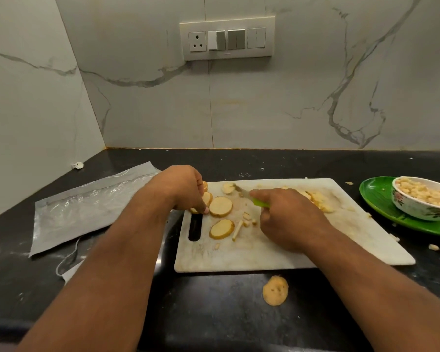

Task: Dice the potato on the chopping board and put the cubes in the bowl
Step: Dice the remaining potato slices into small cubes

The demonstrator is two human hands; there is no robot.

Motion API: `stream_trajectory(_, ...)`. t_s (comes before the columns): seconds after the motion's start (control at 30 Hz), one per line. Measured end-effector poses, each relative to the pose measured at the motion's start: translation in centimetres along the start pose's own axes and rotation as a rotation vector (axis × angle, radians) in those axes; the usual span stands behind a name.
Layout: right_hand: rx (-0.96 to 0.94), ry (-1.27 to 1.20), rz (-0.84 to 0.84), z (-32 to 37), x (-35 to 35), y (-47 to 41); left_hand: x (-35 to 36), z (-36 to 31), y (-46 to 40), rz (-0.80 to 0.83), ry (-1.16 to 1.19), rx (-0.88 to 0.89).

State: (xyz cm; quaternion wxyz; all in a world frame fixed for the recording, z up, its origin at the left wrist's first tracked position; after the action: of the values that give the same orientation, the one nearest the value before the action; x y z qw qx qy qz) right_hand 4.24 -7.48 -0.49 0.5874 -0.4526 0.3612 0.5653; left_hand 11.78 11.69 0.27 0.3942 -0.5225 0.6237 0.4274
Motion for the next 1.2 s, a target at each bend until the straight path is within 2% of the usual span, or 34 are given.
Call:
stream_trajectory(0.2, -0.062, -0.017, 0.027, 0.7, -0.1, 0.5, -0.1, -0.3, 0.2, 0.000, -0.030, 0.016)
stream_trajectory(0.37, 0.012, 0.022, -0.027, -0.1, -1.4, 1.3, -0.2, -0.9, 0.7, -0.021, -0.107, 0.043)
stream_trajectory(0.47, 0.064, 0.087, -0.058, -0.3, -1.5, 3.6, 0.1, -0.9, 0.8, 0.027, -0.101, 0.043)
stream_trajectory(0.63, 0.101, 0.149, 0.022, 0.3, 0.5, 8.1, -0.1, -0.9, 1.0, 0.040, -0.107, 0.054)
stream_trajectory(0.8, 0.049, 0.128, 0.083, 2.7, 1.3, 8.6, -1.1, -1.3, 1.1, -0.059, -0.029, 0.081)
stream_trajectory(0.9, 0.090, 0.134, 0.077, 2.2, 0.8, 8.9, -1.3, -1.8, 1.1, -0.104, 0.008, 0.113)
stream_trajectory(1.1, 0.121, 0.116, 0.215, 3.7, 3.2, 10.5, -0.9, -3.4, 1.2, -0.103, 0.110, 0.214)
stream_trajectory(1.2, 0.155, 0.099, 0.212, 3.3, 3.4, 10.8, -0.7, -4.2, 1.5, -0.115, 0.186, 0.270)
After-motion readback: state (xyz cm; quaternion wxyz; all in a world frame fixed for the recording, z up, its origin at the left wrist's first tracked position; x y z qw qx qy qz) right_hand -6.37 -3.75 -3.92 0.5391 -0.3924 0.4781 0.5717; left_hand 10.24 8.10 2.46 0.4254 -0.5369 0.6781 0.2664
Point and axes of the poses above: each hand's wrist, its own y-axis away from the middle knuckle, its own x-axis out of the palm, z = x × y, the point moved 8 cm from there along -y, towards the middle knuckle, and after that the axes turned 1 degree about y, right-handed, at the moved point
